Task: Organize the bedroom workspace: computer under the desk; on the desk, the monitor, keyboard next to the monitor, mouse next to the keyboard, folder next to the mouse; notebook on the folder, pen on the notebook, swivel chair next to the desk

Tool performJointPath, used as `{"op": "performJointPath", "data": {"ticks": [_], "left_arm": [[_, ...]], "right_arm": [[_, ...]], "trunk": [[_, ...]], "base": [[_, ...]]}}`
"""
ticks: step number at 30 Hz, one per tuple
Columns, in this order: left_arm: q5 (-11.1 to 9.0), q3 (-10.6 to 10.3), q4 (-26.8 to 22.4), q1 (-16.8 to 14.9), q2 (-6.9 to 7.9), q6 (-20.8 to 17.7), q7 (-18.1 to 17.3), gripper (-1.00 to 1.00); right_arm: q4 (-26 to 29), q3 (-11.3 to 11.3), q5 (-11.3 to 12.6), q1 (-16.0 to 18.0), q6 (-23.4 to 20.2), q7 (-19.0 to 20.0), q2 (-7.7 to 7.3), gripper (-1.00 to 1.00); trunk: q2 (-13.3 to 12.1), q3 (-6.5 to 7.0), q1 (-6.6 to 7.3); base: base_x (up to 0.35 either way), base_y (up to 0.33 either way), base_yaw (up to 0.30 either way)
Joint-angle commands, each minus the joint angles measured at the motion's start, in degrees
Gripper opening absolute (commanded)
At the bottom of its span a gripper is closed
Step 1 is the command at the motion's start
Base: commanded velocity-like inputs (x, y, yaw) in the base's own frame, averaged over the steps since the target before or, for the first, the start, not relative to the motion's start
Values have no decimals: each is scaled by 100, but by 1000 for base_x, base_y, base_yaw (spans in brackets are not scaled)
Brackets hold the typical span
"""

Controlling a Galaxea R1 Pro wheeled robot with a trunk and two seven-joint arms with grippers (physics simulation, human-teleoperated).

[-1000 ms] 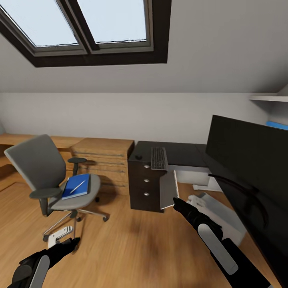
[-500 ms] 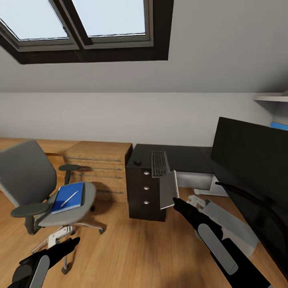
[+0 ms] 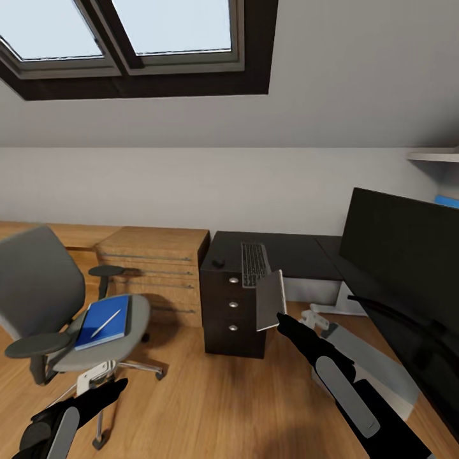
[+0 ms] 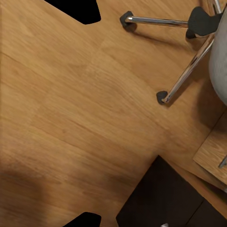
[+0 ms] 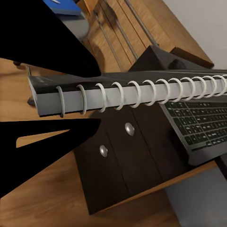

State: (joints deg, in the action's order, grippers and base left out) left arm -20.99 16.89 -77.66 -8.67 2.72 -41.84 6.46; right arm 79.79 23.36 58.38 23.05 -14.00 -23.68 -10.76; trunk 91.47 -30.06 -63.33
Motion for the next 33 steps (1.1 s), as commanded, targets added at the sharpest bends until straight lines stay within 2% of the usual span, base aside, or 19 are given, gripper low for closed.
{"op": "performJointPath", "data": {"ticks": [1,11,14,17,19,21,23,28,31,32,33], "left_arm": [[-62,-1,-6,-3,1,-26,50,100],[-63,-1,-3,-2,0,-22,55,100],[-63,-6,3,-3,0,-25,57,100],[-63,-8,4,-3,0,-24,57,100],[-63,-9,5,-3,0,-25,57,100],[-63,-10,5,-3,0,-24,57,100],[-65,-10,14,-3,0,-25,57,100],[-64,-10,67,-3,0,-26,57,100],[-63,-10,92,-3,-6,-20,57,100],[-63,-49,171,-3,-37,-16,57,100],[-63,-123,200,-3,-49,-13,57,100]], "right_arm": [[10,11,32,6,-7,-40,-5,-100],[23,8,34,6,-7,-40,-16,-100],[37,4,60,6,-13,-33,-91,-100],[42,3,184,3,-14,-22,-184,-100],[43,-2,384,0,-11,-7,-281,-100],[44,-5,726,-2,-8,70,-442,-100],[40,-6,971,-2,-7,188,-549,-100],[7,-11,1344,-3,-17,533,-692,-100],[-93,-87,1671,-3,-26,790,-789,-100],[-204,-729,2320,-3,-51,948,-816,-100],[-276,-1027,2539,-3,-57,977,-804,-100]], "trunk": [[4,-6,-1],[4,-6,-1],[4,-6,-1],[4,-6,-1],[4,-6,-1],[4,-6,-1],[4,-6,-1],[4,-6,-1],[4,-6,-1],[4,-6,-1],[4,-6,-1]], "base": [[161,0,0],[281,0,0],[311,0,0],[316,0,0],[319,0,0],[246,0,0],[134,0,0],[51,0,0],[13,0,0],[3,0,0],[2,0,0]]}}
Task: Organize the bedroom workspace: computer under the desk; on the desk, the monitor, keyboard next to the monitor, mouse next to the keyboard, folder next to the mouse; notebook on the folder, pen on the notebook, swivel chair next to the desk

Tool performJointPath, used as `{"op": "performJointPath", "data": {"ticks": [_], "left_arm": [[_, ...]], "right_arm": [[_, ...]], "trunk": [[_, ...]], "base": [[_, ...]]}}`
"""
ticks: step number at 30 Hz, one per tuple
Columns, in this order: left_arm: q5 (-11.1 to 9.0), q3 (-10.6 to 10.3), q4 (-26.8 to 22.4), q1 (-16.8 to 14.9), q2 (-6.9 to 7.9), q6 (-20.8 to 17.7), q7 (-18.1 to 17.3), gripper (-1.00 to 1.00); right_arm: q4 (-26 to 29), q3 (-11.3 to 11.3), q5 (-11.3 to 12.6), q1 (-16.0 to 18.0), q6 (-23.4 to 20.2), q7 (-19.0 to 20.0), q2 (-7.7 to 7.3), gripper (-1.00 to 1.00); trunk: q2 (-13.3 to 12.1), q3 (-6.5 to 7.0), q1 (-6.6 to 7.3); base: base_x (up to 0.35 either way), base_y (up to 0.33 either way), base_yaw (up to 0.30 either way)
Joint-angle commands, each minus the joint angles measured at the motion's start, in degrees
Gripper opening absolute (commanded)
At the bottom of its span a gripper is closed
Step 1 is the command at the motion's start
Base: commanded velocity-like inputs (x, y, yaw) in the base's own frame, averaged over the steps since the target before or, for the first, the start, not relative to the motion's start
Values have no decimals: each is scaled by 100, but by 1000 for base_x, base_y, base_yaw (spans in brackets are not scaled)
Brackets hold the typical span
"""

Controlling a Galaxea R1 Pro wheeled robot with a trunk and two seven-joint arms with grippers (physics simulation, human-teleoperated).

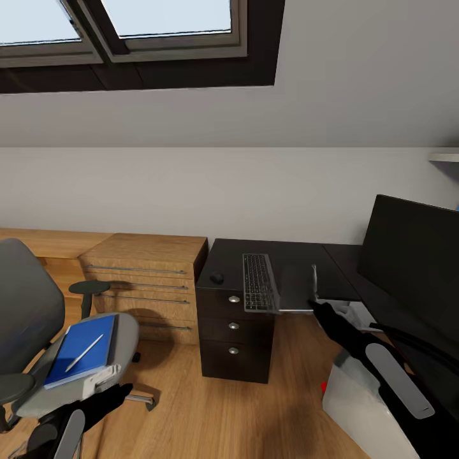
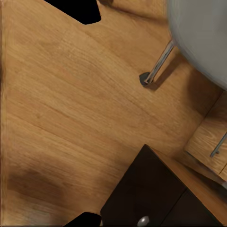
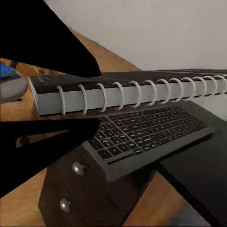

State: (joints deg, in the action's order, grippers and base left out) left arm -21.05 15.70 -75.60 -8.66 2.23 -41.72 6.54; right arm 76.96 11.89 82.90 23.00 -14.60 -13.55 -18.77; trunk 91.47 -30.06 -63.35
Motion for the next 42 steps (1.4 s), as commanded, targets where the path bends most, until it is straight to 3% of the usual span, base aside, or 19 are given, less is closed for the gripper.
{"op": "performJointPath", "data": {"ticks": [1,3,7,14,17,20,23,42], "left_arm": [[-57,-44,5,-4,-4,-25,49,100],[-57,-173,37,-4,-15,-22,55,100],[-57,-224,50,-4,-19,-21,57,100],[-57,-241,54,-4,-21,-21,58,100],[-57,-242,54,-4,-21,-19,58,100],[-57,-242,55,-4,-21,-18,58,100],[-57,-242,51,-4,-21,-17,54,100],[-57,-242,53,-4,-21,-20,49,100]], "right_arm": [[-50,4,168,3,0,-23,4,-100],[-436,-324,402,6,9,16,27,-100],[-637,-491,492,10,67,33,62,-100],[-693,-861,583,20,219,74,384,-100],[-719,-949,629,20,237,89,649,-100],[-727,-1077,641,20,239,89,814,-100],[-732,-1251,647,21,238,89,890,-100],[-1058,-1501,649,21,263,107,945,-100]], "trunk": [[4,-7,0],[4,-7,0],[4,-7,0],[4,-7,0],[4,-7,0],[4,-7,0],[4,-7,0],[4,-7,0]], "base": [[2,0,0],[0,0,0],[0,0,0],[1,0,0],[86,0,0],[217,0,0],[280,0,0],[303,-83,0]]}}
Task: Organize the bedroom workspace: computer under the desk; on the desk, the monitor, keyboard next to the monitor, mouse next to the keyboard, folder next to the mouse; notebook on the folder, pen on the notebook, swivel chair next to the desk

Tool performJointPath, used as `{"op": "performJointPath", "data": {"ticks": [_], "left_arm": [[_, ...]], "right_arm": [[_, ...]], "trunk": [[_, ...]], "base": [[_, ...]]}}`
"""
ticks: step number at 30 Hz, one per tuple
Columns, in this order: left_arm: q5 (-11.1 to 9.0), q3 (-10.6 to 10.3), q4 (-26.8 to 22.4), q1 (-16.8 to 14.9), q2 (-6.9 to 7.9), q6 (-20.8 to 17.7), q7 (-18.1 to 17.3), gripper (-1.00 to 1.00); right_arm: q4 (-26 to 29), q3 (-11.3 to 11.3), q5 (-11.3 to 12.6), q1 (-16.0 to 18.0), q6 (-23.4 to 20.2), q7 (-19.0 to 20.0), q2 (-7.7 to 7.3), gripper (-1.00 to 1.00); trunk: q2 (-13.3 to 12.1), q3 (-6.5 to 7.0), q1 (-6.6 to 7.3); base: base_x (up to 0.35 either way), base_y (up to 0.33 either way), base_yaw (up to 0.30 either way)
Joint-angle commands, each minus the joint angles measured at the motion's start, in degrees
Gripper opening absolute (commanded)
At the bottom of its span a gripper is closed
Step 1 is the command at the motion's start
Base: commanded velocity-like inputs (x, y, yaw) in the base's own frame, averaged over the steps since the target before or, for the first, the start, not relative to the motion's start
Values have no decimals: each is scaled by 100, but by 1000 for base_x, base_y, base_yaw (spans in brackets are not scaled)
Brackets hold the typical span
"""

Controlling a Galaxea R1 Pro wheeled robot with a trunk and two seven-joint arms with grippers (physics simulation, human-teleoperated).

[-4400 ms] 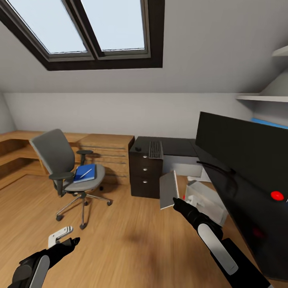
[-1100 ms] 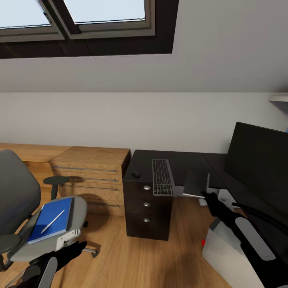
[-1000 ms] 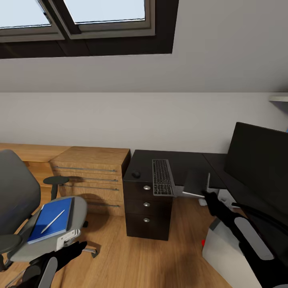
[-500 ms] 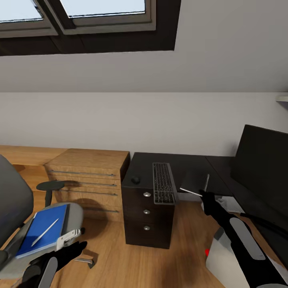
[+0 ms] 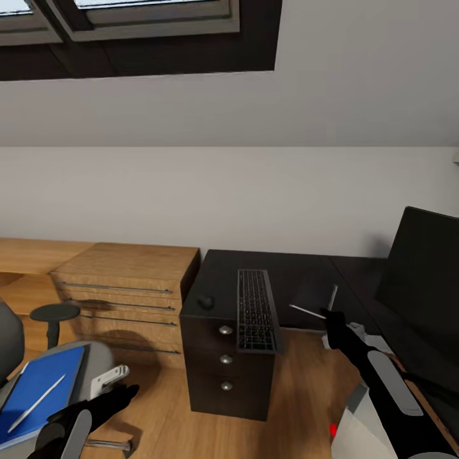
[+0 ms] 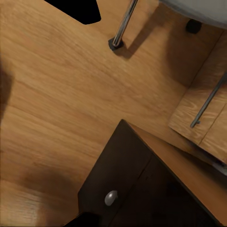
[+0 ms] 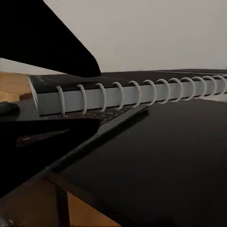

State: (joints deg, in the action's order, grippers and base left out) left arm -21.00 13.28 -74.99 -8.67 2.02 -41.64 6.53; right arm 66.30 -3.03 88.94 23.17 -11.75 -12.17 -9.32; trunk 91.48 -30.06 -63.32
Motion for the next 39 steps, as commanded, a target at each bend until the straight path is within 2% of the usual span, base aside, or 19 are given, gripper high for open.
{"op": "performJointPath", "data": {"ticks": [1,14,25,39], "left_arm": [[-63,-1,-11,-3,4,-27,47,100],[-77,26,-223,-3,26,-29,38,100],[-77,34,-331,-3,27,-23,45,100],[-84,47,-356,-3,35,-41,42,100]], "right_arm": [[-9,-23,44,3,-21,-32,0,-100],[-247,-190,36,3,58,-31,1,-100],[-249,-189,28,3,136,-31,1,-100],[-249,-189,27,3,138,-31,1,-100]], "trunk": [[3,-7,-2],[3,-7,-2],[3,-7,-2],[3,-7,-2]], "base": [[193,-161,0],[34,-28,0],[-1,0,0],[-107,0,0]]}}
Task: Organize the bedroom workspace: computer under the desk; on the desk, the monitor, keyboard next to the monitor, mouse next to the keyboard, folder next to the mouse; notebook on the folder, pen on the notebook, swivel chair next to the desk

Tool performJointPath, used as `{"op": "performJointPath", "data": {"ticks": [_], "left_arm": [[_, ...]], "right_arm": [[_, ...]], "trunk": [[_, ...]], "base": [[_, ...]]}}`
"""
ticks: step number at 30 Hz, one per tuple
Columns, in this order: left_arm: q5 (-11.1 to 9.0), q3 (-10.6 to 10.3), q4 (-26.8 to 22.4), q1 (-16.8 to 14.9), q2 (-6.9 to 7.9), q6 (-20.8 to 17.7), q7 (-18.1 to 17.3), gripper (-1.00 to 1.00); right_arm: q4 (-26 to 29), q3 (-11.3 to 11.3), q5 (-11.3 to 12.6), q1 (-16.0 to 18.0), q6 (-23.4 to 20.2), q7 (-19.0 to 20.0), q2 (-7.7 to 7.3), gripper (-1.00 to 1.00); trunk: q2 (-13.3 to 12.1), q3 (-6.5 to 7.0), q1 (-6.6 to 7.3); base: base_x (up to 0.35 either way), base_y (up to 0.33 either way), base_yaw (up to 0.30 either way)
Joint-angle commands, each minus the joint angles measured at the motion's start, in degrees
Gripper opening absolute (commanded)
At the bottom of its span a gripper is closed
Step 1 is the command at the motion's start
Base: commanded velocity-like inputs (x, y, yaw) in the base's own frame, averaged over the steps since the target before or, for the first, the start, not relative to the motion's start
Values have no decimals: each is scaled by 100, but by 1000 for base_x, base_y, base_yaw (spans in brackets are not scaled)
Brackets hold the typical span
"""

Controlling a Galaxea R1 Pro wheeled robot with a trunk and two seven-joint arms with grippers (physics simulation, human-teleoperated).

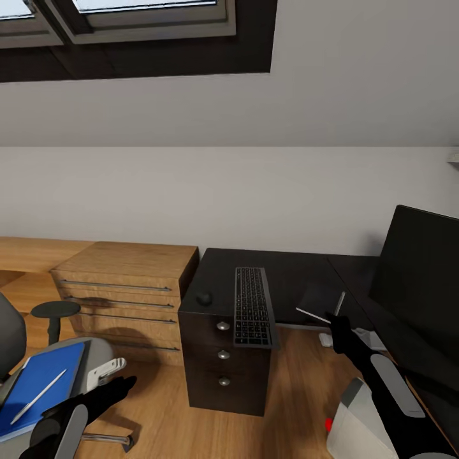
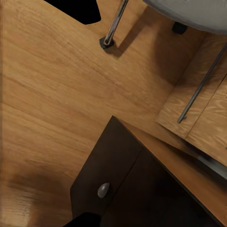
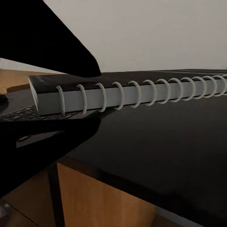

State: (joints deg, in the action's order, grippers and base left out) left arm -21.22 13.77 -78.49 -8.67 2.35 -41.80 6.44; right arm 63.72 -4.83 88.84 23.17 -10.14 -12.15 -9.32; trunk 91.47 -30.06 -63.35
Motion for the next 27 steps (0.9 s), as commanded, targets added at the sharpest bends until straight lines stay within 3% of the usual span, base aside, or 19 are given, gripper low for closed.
{"op": "performJointPath", "data": {"ticks": [1,8,27], "left_arm": [[-67,19,-11,-3,1,-30,50,100],[-80,164,-22,-3,-5,-32,50,100],[-77,188,-97,-3,-7,-30,50,100]], "right_arm": [[9,-9,36,3,-23,-33,1,-100],[9,-9,36,3,-23,-35,1,-100],[6,-9,36,3,-23,-42,1,-100]], "trunk": [[3,-6,0],[204,-96,-110],[966,-437,-527]], "base": [[-6,0,0],[-2,0,0],[0,0,0]]}}
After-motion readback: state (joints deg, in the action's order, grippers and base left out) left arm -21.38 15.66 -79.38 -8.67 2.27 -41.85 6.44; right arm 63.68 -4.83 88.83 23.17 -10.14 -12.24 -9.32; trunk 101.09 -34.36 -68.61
